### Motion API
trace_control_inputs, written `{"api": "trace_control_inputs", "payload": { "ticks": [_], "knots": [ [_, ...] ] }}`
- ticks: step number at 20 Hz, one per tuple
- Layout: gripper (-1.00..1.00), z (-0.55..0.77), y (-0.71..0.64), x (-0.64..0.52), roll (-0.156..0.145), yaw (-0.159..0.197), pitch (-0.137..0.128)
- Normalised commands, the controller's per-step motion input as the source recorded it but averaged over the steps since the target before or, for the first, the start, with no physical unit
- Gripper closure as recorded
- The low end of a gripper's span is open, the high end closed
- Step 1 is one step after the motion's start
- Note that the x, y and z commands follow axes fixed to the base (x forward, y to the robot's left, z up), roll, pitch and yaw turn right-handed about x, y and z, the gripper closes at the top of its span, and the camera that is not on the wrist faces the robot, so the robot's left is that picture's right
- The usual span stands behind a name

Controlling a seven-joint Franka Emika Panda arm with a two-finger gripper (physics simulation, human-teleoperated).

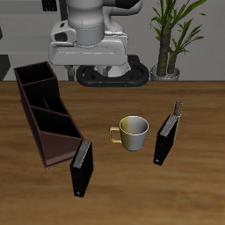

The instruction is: Place the right black book into the right desk caddy's front compartment

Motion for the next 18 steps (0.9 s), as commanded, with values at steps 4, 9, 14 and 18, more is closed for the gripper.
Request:
{"api": "trace_control_inputs", "payload": {
  "ticks": [4,9,14,18],
  "knots": [
    [-1.0,0.11,-0.38,0.39,-0.065,0.004,-0.042],
    [-1.0,-0.01,-0.2,0.3,-0.037,0.015,-0.01],
    [-1.0,-0.06,0.01,0.38,0.1,0.009,0.029],
    [-1.0,-0.05,-0.08,0.3,-0.026,0.013,-0.075]
  ]
}}
